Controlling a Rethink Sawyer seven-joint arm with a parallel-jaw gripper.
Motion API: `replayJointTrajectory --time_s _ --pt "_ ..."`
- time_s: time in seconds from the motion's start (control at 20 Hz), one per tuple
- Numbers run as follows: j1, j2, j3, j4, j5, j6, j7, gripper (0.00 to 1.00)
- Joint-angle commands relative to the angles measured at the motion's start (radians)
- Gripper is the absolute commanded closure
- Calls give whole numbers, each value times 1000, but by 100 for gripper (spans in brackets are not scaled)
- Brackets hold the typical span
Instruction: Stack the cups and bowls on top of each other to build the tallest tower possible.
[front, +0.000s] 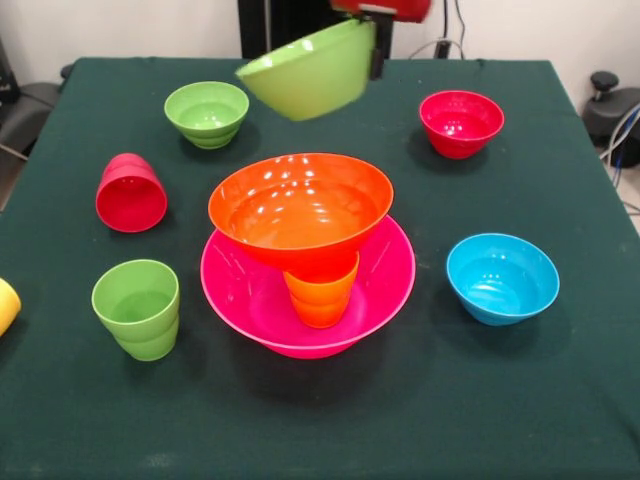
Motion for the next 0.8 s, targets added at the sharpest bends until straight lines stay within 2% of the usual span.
replayJointTrajectory --time_s 0.05,0.55,0.8 --pt "-23 -52 4 36 22 76 -20 100" --pt "12 -91 25 -20 83 168 -20 100" --pt "28 -56 29 -105 79 204 -39 100"
